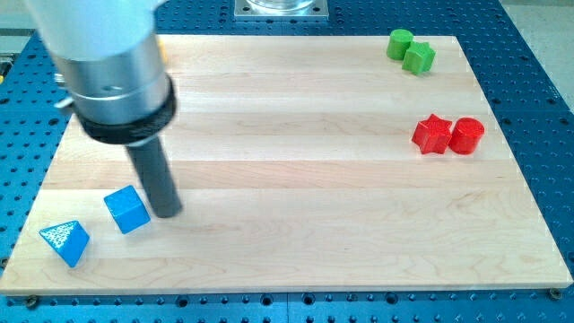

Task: Push the hexagon into the cube

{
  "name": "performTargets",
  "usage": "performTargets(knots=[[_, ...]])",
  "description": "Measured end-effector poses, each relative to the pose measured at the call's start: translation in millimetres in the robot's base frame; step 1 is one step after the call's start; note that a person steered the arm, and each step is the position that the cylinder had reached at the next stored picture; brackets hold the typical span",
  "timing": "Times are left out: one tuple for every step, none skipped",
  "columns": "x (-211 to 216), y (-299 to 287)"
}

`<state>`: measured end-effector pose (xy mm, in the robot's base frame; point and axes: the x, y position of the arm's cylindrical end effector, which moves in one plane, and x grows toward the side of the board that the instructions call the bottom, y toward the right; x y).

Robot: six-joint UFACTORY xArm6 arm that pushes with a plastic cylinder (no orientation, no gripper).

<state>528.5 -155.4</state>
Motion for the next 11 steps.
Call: performTargets(knots=[[0.0, -42.6], [-21.2, -47.7], [-89.5, -12.5], [-149.4, 41.6], [-217.1, 50.7], [-256.4, 50.7], [-316.9, 49.4], [-330.9, 5.5], [-314.0, -44.2], [-219.8, -45.8], [-194.5, -34.4]])
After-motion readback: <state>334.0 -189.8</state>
